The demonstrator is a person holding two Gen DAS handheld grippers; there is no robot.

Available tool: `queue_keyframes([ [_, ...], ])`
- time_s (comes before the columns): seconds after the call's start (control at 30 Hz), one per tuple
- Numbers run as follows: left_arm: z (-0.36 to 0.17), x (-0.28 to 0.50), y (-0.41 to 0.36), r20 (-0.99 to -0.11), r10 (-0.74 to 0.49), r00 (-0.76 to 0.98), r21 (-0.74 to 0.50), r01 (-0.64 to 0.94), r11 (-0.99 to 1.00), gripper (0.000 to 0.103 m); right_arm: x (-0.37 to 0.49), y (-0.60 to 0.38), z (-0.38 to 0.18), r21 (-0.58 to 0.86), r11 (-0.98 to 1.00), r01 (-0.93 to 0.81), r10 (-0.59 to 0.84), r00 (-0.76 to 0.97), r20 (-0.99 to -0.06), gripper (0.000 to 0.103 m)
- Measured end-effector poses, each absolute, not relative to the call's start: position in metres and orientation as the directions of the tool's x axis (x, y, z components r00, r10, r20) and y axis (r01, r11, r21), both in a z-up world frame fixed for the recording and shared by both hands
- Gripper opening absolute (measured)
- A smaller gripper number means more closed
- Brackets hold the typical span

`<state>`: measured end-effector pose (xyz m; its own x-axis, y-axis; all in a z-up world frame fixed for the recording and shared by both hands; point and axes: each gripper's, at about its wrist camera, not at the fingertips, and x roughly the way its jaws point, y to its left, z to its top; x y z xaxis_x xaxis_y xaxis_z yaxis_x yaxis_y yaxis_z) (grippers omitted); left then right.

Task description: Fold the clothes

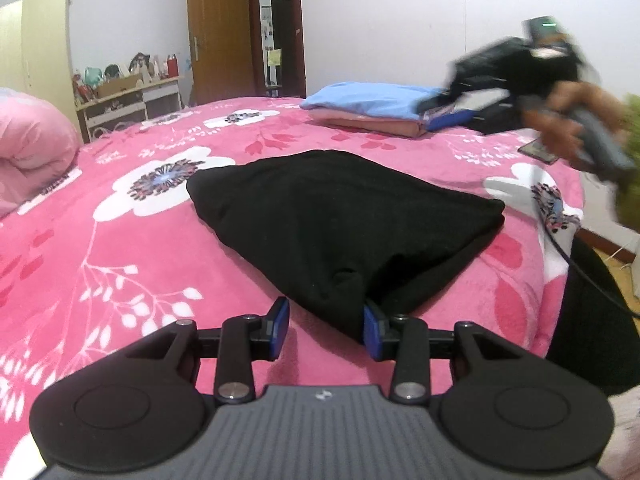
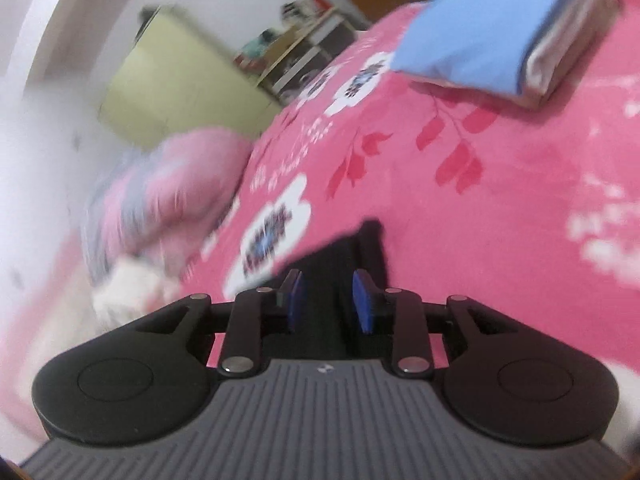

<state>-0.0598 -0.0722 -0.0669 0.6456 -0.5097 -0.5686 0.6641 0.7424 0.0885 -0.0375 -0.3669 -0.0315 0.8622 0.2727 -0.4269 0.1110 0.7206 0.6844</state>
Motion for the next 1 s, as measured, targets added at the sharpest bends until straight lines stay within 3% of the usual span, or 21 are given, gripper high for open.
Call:
queue_keyframes([
  [0.27, -0.064, -0.069, -0.083, -0.567, -0.465, 0.68, 0.156, 0.642, 0.75, 0.04, -0.13, -0.311, -0.04, 0.489, 0.872, 0.021, 0.272, 0.81, -0.52, 0.027],
  [0.5, -0.063, -0.074, -0.098, -0.555, -0.426, 0.715, 0.231, 0.624, 0.746, 0.034, -0.142, -0.308, -0.063, 0.568, 0.816, 0.109, 0.261, 0.807, -0.53, 0.027],
  [0.57, -0.064, -0.076, -0.101, -0.556, -0.412, 0.721, 0.254, 0.62, 0.742, 0.034, -0.138, -0.307, -0.066, 0.564, 0.818, 0.115, 0.253, 0.808, -0.532, 0.024],
  [0.63, -0.067, -0.079, -0.104, -0.56, -0.397, 0.728, 0.28, 0.617, 0.736, 0.034, -0.134, -0.306, -0.069, 0.56, 0.82, 0.12, 0.245, 0.81, -0.533, 0.012],
  [0.7, -0.069, -0.083, -0.107, -0.56, -0.382, 0.735, 0.312, 0.614, 0.725, 0.034, -0.132, -0.305, -0.071, 0.556, 0.822, 0.122, 0.236, 0.816, -0.528, 0.008],
  [1.0, -0.075, -0.102, -0.118, -0.526, -0.359, 0.771, 0.438, 0.607, 0.663, 0.037, -0.141, -0.301, -0.049, 0.526, 0.847, 0.082, 0.199, 0.868, -0.456, 0.005],
])
